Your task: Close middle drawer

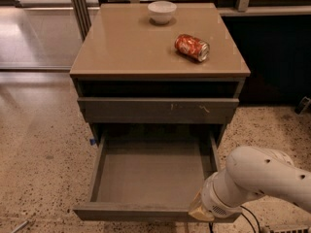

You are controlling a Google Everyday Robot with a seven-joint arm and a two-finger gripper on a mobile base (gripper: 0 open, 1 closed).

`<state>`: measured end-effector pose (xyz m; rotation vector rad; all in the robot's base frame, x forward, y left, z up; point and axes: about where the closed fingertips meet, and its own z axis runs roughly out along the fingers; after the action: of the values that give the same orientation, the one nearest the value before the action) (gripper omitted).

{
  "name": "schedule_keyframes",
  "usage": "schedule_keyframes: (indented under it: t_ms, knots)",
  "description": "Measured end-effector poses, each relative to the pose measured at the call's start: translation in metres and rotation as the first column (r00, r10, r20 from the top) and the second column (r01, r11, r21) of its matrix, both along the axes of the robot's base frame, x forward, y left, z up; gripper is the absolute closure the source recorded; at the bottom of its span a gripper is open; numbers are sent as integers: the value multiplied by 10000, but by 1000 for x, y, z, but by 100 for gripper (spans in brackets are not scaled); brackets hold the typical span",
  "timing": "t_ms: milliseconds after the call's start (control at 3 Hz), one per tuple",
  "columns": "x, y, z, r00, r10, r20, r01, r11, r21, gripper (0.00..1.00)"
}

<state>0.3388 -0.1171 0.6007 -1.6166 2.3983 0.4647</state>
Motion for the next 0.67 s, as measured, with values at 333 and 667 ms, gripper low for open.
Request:
schedule_keyframes:
  t_ms: [333, 667]
  knots:
    - [1, 12, -20, 9997, 199, -156, -194, 9994, 281, 100]
    - [-3, 21, -38, 9976, 461, -509, -433, 9976, 539, 100]
